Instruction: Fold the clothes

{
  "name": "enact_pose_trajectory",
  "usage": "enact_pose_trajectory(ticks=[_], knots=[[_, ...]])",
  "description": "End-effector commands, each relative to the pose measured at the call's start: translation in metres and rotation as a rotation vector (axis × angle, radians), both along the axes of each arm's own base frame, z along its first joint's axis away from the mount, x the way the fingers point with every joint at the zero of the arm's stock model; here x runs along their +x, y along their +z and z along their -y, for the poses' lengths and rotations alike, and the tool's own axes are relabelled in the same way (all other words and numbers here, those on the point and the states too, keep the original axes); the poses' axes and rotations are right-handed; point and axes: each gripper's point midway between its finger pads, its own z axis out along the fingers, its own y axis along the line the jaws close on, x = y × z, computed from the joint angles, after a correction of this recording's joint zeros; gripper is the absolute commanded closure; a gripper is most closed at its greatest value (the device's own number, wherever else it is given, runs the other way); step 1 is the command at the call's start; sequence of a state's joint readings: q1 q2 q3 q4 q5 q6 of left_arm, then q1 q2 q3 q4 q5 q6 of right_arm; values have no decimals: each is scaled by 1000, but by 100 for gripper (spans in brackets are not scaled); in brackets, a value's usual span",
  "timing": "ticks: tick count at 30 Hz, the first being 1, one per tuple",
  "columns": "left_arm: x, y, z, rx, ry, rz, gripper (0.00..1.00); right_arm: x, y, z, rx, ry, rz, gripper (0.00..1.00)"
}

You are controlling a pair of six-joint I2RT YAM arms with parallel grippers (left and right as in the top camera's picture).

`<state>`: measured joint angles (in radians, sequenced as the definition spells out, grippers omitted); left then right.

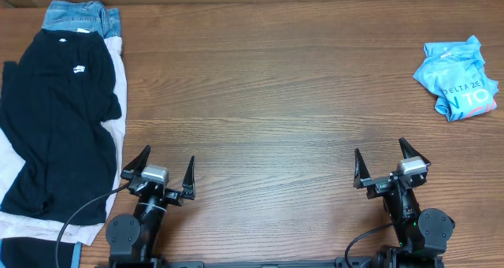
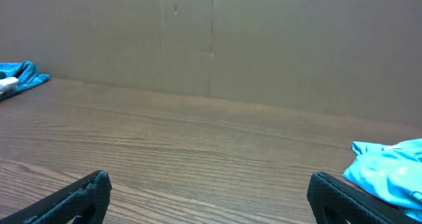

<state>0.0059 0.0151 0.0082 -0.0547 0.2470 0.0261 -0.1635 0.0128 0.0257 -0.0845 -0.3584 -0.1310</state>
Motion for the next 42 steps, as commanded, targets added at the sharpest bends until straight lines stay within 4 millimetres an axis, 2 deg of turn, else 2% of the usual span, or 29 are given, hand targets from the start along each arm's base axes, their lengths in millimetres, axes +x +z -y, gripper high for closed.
enact_pose_trajectory(ticks=[1,4,7,12,17,23,29,32,36,40,42], knots=[[0,1,-1,-2,8,6,0,0,0,1,2,-8,7,0],[0,3,-2,-3,14,14,0,0,2,1,2,-7,14,0],[0,2,0,-80,9,-5,0,0,2,1,9,-6,13,0],[0,6,-2,-140,21,-13,0,2,5,14,173,-85,-13,0],[-4,34,-3,-174,25,22,0,-2,25,15,209,-88,5,0],[-5,65,-19,-165,127,-35,0,0,43,16,216,-102,-57,0],[14,91,-24,-149,167,-162,0,14,66,18,230,-116,-191,0],[30,92,-24,-102,169,-275,0,27,75,20,240,-124,-281,0],[48,88,-17,-89,137,-472,0,42,75,23,257,-140,-443,0],[60,75,-10,-99,105,-652,0,59,62,23,274,-137,-569,0],[62,62,-8,-108,103,-744,0,64,51,11,301,-68,-623,0]])
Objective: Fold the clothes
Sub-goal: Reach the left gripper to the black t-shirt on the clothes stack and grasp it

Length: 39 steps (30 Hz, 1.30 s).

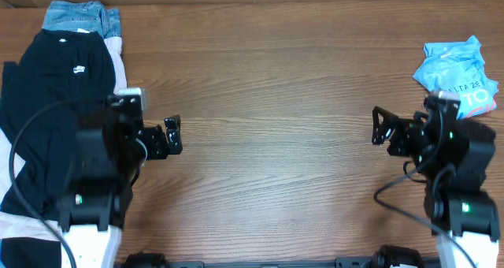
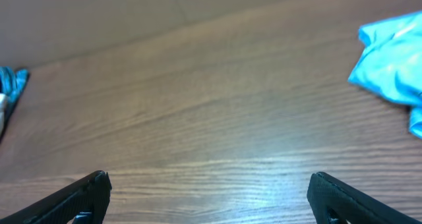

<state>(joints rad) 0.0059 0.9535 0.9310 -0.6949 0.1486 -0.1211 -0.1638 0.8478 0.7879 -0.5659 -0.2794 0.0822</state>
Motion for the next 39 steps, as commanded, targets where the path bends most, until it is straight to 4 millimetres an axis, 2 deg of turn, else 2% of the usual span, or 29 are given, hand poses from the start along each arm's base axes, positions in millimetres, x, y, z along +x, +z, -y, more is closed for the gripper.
enact_pose_trajectory(ticks=[1,4,7,12,14,17,19,23,26,30,36,39], knots=[[8,-3,8,-19,-38,-72,0,8,-4,-15,65,78,-38,0],[17,-4,-7,4,30,-83,0,12,-17,-12,68,68,-84,0],[28,8,-50,4,226,-68,0,13,-28,-5,50,31,-124,0],[49,34,-125,-54,416,-31,0,13,-29,-3,42,20,-129,0],[55,34,-157,-79,501,-39,0,12,-30,-3,43,20,-134,0],[62,21,-202,-118,624,-78,1,10,-32,-3,45,19,-144,0],[64,3,-228,-145,692,-113,1,9,-33,-3,45,20,-150,0],[63,-27,-269,-164,783,-151,3,9,-33,-3,46,20,-152,0],[54,-49,-300,-158,868,-181,5,9,-33,-3,46,20,-152,0],[37,-67,-331,-146,959,-210,7,9,-33,-3,46,20,-153,0],[21,-76,-360,-120,1034,-210,14,9,-34,-3,45,19,-153,0],[8,-92,-372,-58,1083,-269,17,9,-34,-3,46,19,-156,0]])
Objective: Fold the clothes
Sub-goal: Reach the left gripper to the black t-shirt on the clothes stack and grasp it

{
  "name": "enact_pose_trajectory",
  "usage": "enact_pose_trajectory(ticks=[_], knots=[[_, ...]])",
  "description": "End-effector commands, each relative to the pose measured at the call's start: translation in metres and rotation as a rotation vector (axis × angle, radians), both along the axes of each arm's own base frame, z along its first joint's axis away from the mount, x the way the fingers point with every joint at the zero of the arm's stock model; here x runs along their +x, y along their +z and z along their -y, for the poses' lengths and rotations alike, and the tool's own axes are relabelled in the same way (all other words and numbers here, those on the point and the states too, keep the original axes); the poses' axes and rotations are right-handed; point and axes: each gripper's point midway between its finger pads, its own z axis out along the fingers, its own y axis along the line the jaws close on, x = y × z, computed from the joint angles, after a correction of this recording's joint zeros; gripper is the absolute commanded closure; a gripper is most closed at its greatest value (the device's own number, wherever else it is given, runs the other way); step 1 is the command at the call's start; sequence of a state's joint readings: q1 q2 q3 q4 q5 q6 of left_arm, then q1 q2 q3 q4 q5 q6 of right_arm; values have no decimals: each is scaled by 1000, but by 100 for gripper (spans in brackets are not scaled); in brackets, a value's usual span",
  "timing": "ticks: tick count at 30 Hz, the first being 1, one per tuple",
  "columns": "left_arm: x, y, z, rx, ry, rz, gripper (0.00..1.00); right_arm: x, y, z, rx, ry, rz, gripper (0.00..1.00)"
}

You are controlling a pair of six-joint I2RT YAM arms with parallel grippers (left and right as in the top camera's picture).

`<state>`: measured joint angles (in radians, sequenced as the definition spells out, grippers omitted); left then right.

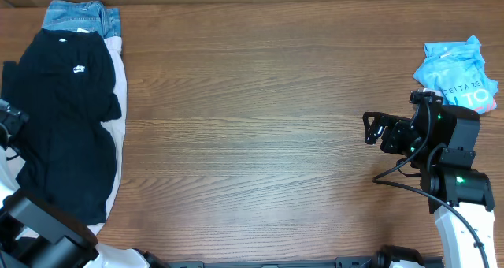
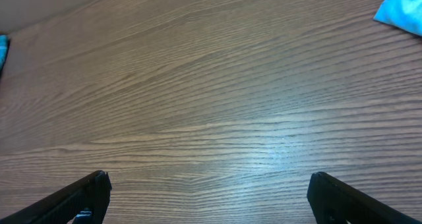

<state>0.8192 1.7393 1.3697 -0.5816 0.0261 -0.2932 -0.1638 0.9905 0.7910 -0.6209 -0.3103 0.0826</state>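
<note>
A black T-shirt [image 1: 59, 118] lies spread at the left on a white garment [image 1: 120, 79], with folded jeans [image 1: 79, 17] beyond it. A crumpled light-blue garment [image 1: 458, 77] lies at the far right; a corner of this blue garment [image 2: 402, 3] shows in the right wrist view. My right gripper [image 1: 370, 130] hovers open over bare wood, left of the blue garment, nothing between its fingers [image 2: 89, 191]. My left arm [image 1: 35, 225] reaches along the left border; its end [image 1: 8, 114] is by the black shirt's left edge, jaws unclear.
The wooden table [image 1: 260, 126] stretches between the two piles of clothes. A brown cardboard wall runs along the far edge. Cables trail from the right arm [image 1: 457, 181] near the front right.
My left arm has moved from the black shirt's right side to the far left border. My right gripper sits slightly lower and further left, its camera tilted more steeply at the wood.
Both grippers first rested open at the table's near edge. Then both arms were raised, the left beside the black shirt's right edge, the right near the blue garment. Now the left is at the shirt's left edge and the right remains open over wood.
</note>
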Motion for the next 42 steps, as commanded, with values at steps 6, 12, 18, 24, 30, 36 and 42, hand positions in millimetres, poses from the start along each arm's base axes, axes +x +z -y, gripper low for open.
enact_pose_trajectory(ticks=[6,12,18,24,30,36,42], knots=[[-14,-52,-22,-3,68,-159,20,5,13,1,-5,-5,32,0],[-10,-73,-25,-23,64,-174,37,5,13,1,-4,-5,32,0],[-2,-87,-19,-68,34,-154,73,5,13,1,-5,-5,32,0],[31,-67,-1,-147,-77,11,96,5,13,1,-5,-5,33,0],[123,97,81,-247,-545,530,96,5,13,1,-6,-5,35,0],[161,178,262,-214,-1039,573,96,5,13,1,-6,-5,36,0],[139,108,430,-232,-1364,224,96,5,13,1,-5,-5,34,0]])
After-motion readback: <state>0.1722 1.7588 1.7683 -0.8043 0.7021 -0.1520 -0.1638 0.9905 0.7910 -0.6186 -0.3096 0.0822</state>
